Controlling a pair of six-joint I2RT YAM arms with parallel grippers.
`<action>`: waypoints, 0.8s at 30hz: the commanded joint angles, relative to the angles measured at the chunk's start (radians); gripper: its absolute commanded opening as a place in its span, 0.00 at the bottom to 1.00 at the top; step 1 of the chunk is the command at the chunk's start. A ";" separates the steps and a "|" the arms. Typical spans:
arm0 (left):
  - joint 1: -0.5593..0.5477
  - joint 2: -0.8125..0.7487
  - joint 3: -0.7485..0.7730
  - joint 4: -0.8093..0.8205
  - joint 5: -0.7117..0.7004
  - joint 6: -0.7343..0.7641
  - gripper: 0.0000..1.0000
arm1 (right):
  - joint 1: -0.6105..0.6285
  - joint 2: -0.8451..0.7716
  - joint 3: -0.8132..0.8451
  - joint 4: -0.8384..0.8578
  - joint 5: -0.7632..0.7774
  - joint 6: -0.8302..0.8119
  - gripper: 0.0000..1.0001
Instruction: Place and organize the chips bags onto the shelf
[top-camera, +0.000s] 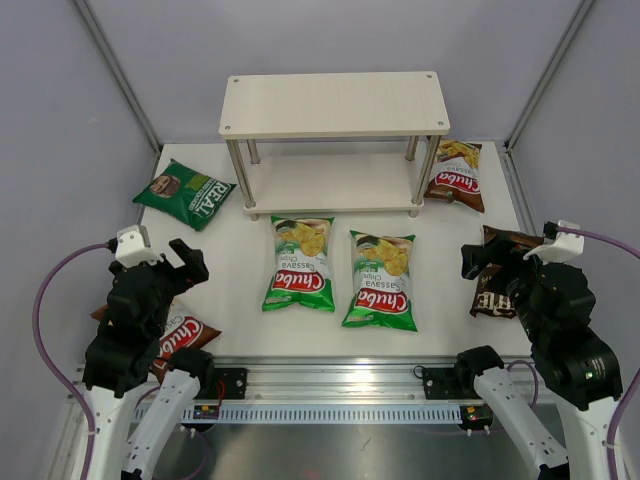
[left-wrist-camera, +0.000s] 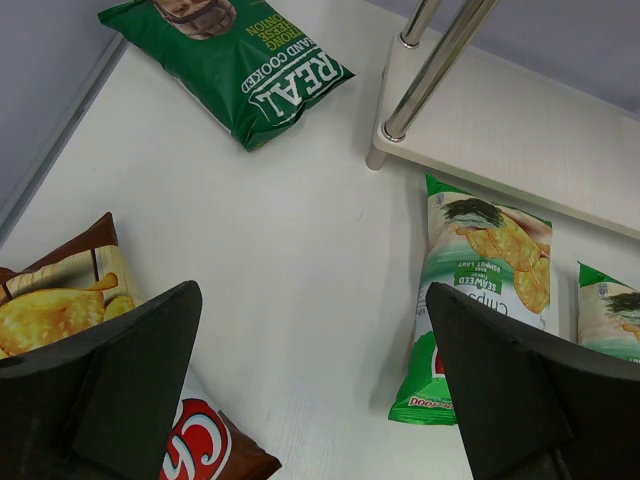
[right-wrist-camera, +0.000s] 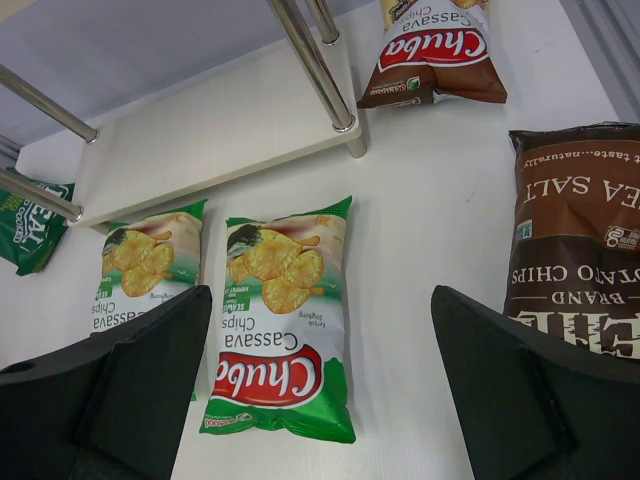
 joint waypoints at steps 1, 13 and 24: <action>-0.005 0.011 0.009 0.046 -0.003 -0.004 0.99 | 0.006 0.020 0.008 0.025 0.019 0.002 1.00; -0.005 0.118 -0.028 0.226 0.555 -0.125 0.99 | 0.006 -0.016 -0.085 0.129 -0.220 0.028 0.99; -0.113 0.645 -0.054 0.562 0.646 -0.245 0.99 | 0.006 0.016 -0.116 0.178 -0.496 0.024 0.99</action>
